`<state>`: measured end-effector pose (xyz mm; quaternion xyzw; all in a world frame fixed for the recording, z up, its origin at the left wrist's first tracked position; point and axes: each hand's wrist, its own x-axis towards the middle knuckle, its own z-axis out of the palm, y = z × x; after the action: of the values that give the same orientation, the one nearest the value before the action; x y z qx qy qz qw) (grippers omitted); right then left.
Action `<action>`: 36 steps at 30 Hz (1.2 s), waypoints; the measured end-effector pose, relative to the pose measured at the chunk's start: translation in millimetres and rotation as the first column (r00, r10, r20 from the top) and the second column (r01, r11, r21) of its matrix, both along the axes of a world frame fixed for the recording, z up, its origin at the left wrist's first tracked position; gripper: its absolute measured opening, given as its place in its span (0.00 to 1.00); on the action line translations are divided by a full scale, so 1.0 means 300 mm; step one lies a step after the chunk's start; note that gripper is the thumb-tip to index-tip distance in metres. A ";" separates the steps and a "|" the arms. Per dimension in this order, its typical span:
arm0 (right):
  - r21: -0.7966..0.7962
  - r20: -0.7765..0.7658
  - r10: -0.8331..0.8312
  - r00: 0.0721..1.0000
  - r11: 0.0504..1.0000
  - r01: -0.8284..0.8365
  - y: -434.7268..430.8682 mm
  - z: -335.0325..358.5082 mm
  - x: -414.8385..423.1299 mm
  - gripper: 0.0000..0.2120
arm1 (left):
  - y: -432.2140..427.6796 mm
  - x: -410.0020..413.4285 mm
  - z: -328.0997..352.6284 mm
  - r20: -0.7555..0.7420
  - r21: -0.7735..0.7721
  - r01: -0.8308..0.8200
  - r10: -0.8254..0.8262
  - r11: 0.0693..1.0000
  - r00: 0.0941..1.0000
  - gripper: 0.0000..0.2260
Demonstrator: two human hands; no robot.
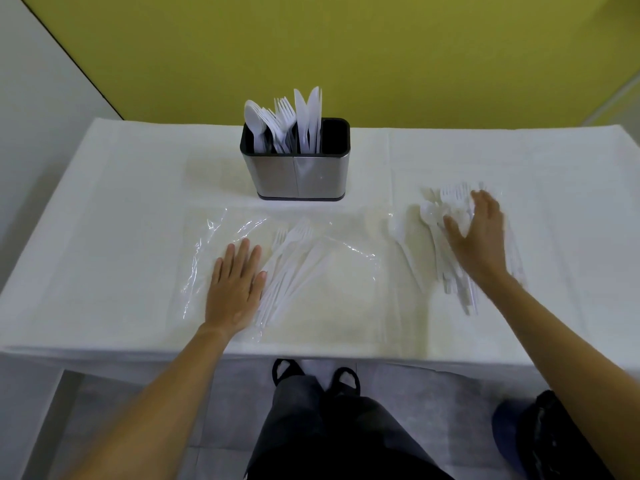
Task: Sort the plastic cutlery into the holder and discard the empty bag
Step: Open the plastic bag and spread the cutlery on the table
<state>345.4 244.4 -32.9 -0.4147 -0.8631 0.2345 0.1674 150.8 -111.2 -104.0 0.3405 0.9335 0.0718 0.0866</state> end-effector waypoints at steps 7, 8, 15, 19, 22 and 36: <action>-0.035 0.077 0.698 0.712 0.716 -0.697 -0.238 -0.029 -0.046 0.09 | 0.002 -0.007 0.001 0.107 0.059 -0.034 0.028 0.998 0.994 0.29; -0.139 0.061 0.696 0.716 0.716 -0.684 -0.258 -0.038 -0.056 0.12 | 0.005 -0.006 0.007 0.130 0.085 -0.037 0.026 0.996 0.991 0.29; 0.135 0.290 0.907 0.304 0.276 -0.952 -0.326 -0.143 -0.237 0.28 | -0.035 -0.036 0.064 -0.106 0.157 -0.015 0.032 0.988 0.994 0.24; 0.146 0.413 0.901 0.136 0.082 -0.986 -0.383 -0.171 -0.357 0.33 | -0.067 -0.052 0.040 -0.164 0.051 -0.021 0.029 0.998 0.986 0.24; 0.144 0.420 0.905 0.065 0.004 -0.990 -0.410 -0.171 -0.416 0.34 | -0.069 -0.060 0.016 -0.131 0.023 -0.024 0.027 0.999 0.991 0.25; 0.229 0.328 0.943 0.047 -0.031 -0.973 -0.491 -0.188 -0.523 0.26 | -0.067 -0.066 -0.008 -0.047 0.024 -0.085 0.087 0.996 0.995 0.26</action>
<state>188.4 97.0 -89.4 0.3318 -0.9391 0.0897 0.0062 131.0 -131.3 -106.4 0.3025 0.9483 0.0775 0.0574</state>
